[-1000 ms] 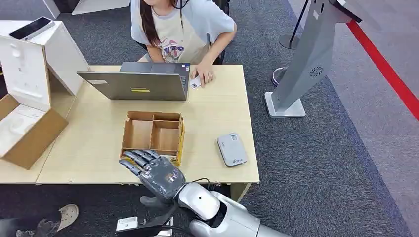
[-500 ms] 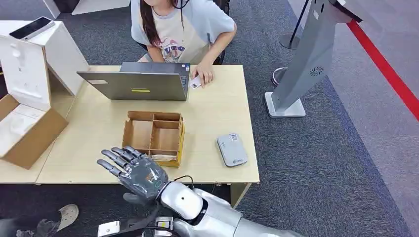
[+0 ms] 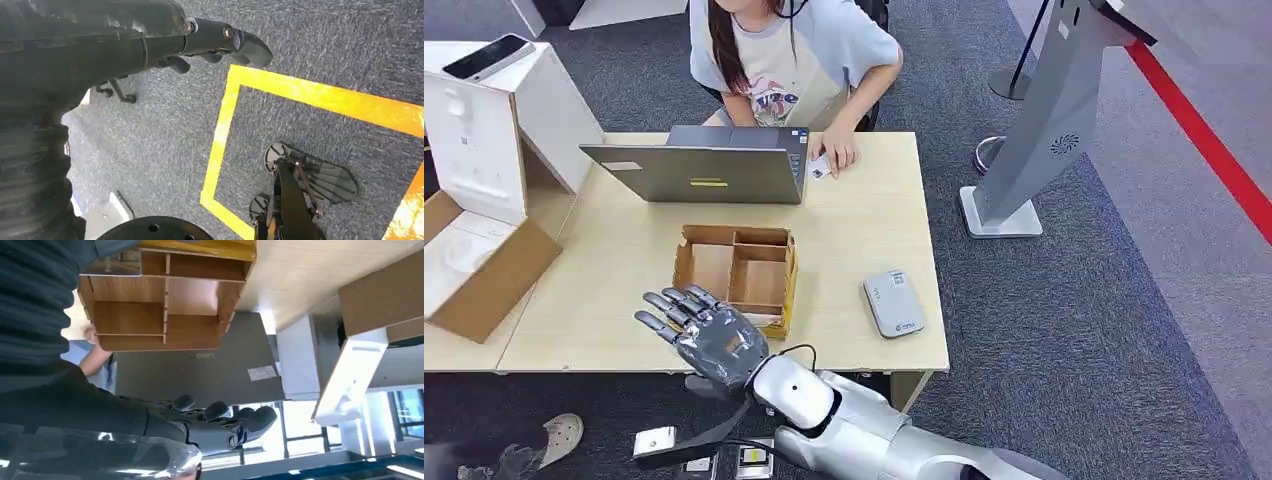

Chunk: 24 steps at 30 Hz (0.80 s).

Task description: Pass the card to the sensor for recognition and then transmit it.

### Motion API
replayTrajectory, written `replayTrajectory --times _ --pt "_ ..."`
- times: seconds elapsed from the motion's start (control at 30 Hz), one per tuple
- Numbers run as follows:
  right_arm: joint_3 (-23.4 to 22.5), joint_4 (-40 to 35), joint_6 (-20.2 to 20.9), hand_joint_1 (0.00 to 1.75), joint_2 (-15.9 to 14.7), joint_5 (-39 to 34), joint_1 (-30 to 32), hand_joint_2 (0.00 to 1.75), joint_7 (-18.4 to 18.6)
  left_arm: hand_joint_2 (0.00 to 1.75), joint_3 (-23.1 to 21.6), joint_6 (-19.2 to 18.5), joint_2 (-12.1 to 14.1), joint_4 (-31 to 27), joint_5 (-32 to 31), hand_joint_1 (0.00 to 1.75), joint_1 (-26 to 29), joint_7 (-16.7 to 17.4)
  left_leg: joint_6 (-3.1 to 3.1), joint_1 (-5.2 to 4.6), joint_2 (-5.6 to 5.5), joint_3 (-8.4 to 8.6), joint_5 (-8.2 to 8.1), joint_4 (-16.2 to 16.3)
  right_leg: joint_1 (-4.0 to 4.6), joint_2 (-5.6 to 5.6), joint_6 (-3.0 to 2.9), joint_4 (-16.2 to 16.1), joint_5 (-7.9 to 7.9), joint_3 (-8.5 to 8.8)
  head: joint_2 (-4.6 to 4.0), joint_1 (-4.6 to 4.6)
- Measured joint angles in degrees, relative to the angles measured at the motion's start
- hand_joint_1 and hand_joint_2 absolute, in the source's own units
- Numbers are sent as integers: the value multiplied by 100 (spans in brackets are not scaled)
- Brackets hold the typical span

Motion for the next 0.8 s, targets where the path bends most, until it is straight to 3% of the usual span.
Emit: replayTrajectory --times 0.27,0.8 --pt "-18 510 -142 0 -39 -57 -204 175 195 175 -46 -46 2 0 -31 0 1 18 0 0 0 2 0 0 0 1 0 0 0 0 0 0" --pt "-291 851 -142 0 -337 170 -319 175 496 175 -302 -120 13 0 -118 0 0 20 0 0 1 3 0 1 0 2 0 0 0 -1 0 0"
